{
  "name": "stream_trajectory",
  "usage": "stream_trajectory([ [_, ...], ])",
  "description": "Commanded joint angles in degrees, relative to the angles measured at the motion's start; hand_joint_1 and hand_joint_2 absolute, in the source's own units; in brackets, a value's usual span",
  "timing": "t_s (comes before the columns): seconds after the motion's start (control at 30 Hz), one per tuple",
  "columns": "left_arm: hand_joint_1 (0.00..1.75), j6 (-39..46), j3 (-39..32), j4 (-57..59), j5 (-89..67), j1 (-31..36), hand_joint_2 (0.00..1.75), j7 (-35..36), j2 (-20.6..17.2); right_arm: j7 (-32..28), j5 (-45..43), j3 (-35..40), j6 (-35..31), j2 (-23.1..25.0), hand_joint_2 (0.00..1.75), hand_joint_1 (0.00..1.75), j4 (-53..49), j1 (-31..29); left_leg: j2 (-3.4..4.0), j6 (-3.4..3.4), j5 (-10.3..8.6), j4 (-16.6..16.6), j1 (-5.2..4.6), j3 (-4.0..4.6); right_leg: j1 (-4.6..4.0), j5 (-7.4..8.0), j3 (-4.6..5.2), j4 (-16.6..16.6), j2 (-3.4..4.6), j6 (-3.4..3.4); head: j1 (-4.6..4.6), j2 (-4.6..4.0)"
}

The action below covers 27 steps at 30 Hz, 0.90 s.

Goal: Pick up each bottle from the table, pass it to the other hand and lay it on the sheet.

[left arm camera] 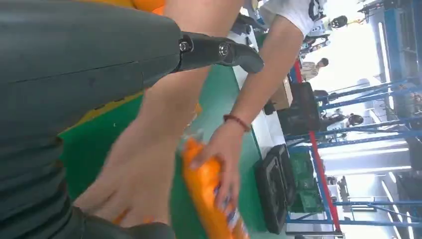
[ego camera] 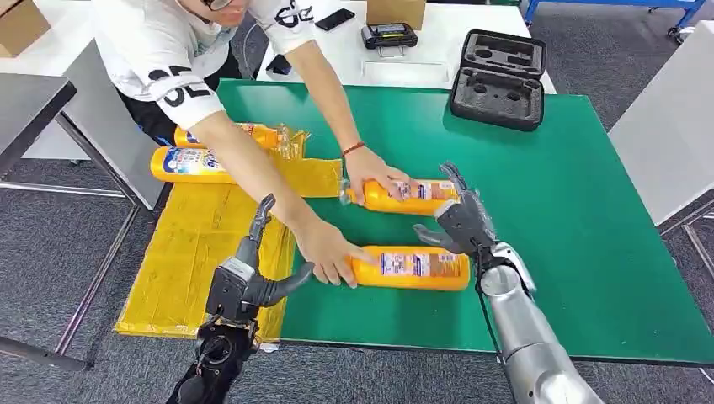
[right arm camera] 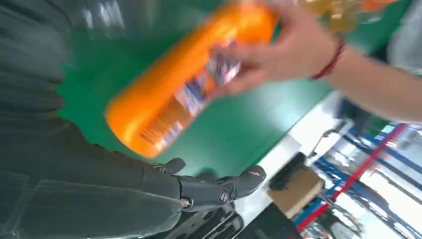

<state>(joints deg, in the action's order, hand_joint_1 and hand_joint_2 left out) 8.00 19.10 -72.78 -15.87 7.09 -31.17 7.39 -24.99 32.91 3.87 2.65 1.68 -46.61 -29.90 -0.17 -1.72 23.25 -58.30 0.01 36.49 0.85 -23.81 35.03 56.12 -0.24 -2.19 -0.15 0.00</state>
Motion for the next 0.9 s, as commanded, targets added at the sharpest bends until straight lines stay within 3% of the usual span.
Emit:
stream_trajectory([
  [0.03,0.0,1.5,-1.2,3.2,0.8,0.5,1.75,0.6,0.7,7.7,8.7,7.1,0.4,-2.5,1.75,0.0,22.3,-16.0,0.18,0.05,0.06,0.0,-0.01,-0.14,0.01,0.0,-0.08,0.0,0.17,0.05,0.0,0.0],
  [0.23,0.0,3.3,-1.6,4.2,0.9,-0.1,1.75,1.1,0.6,6.8,8.4,6.0,-0.2,-1.0,1.75,0.0,23.8,-18.0,0.14,0.06,0.11,0.0,0.01,-0.35,0.0,-0.09,-0.3,0.0,0.12,0.07,0.0,0.0],
  [0.9,0.0,2.0,-1.8,5.2,-0.1,-0.2,1.75,2.1,0.7,1.9,7.1,6.5,1.2,-1.2,1.75,0.0,20.5,-15.6,0.04,0.01,0.01,0.0,0.01,-0.14,0.0,-0.02,-0.13,0.0,0.02,0.02,0.02,0.0],
])
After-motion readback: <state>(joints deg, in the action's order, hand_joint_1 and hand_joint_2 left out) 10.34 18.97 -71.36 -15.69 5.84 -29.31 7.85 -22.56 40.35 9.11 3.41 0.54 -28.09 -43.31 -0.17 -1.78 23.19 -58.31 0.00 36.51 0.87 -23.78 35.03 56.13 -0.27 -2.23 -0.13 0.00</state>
